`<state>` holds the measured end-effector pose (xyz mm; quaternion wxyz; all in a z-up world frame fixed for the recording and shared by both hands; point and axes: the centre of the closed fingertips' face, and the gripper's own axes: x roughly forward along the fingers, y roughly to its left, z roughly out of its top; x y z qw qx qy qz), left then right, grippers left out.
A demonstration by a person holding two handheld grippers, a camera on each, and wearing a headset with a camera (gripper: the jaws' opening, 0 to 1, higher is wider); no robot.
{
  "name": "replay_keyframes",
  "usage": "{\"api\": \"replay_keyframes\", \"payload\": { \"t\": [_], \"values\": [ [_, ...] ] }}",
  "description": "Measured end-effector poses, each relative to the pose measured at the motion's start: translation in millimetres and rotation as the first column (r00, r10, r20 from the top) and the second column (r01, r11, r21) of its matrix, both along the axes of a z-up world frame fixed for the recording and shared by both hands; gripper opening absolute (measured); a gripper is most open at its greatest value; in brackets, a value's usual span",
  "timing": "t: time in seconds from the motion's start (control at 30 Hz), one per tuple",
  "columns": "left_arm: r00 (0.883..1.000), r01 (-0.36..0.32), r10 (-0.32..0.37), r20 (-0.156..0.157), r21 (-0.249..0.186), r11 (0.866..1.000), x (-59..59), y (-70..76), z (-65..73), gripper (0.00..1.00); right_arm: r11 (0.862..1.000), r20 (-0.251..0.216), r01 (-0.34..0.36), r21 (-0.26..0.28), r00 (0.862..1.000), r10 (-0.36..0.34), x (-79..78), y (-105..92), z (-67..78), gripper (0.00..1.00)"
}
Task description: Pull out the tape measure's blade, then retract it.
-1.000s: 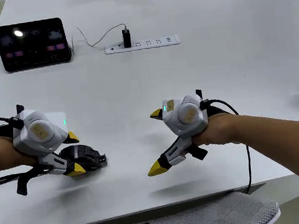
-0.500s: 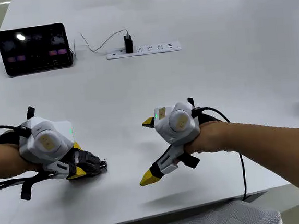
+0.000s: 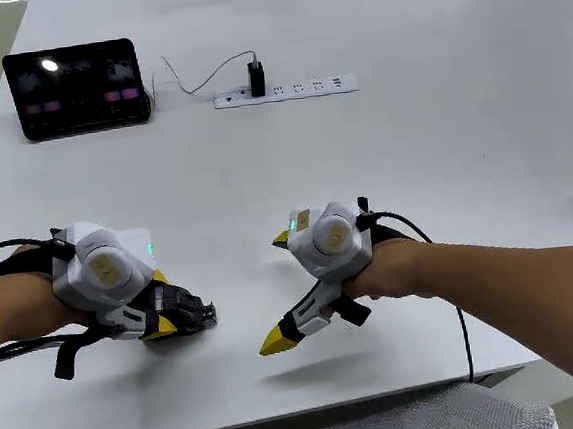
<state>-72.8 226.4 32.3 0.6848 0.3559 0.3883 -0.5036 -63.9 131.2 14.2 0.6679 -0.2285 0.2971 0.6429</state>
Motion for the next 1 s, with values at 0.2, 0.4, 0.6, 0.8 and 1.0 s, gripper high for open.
{"api": "replay_keyframes", "payload": {
  "t": [0.2,0.4,0.6,0.8,1.0],
  "values": [
    [1.0,-0.001,0.001,-0.01,0.001,1.0,0.5,-0.5,-1.6,0.28,1.0,0.004,-0.025,0.003,1.0,0.025,-1.8,8.2,-0.9,0.9],
    [1.0,-0.006,0.006,-0.015,0.005,1.0,-0.1,-1.3,-3.1,0.28,0.999,0.004,-0.051,-0.006,0.999,0.051,-5.9,11.8,-6.4,0.87],
    [1.0,-0.014,0.014,-0.006,0.006,1.0,-0.3,-1.3,-3.8,0.28,0.998,-0.004,-0.056,-0.001,0.998,0.056,-5.1,19.3,-8.1,0.83],
    [1.0,-0.005,0.005,0.011,0.001,1.0,-0.3,-0.8,-4.3,0.28,0.998,0.011,-0.07,0.009,0.998,0.069,-5.3,31.3,-7.0,0.72],
    [1.0,-0.004,0.004,0.008,-0.006,1.0,0.2,0.2,-5.0,0.29,0.997,0.037,-0.083,-0.001,0.996,0.083,-6.6,42.0,-8.6,0.64]
  ]
}}
